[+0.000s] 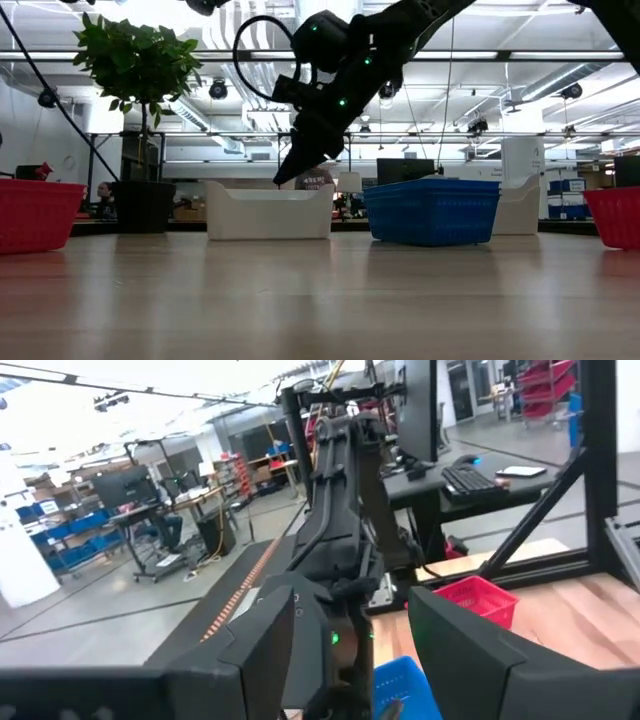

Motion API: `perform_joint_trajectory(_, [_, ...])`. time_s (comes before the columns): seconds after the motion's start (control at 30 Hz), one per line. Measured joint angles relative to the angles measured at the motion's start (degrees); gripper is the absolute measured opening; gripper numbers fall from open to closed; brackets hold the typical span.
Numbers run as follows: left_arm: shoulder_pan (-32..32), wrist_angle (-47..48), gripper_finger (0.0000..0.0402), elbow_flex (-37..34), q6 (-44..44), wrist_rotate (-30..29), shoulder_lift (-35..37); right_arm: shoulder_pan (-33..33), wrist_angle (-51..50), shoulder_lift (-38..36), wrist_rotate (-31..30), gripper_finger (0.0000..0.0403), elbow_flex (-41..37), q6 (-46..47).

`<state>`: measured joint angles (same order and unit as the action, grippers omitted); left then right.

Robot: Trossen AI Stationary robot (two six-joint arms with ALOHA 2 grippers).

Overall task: Stack baskets by color
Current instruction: Stack the left white bin on the stacked white bin

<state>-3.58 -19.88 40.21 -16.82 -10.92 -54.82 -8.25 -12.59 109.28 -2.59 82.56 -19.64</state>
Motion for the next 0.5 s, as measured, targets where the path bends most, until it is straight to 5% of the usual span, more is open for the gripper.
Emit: perform_joint_trajectory(0.5, [-0.7, -0.6, 0.0182, -5.8, 1.5, 0.0, 10.2, -1.3, 4.5, 7.1, 0.0, 0.0181, 0.3, -0.3])
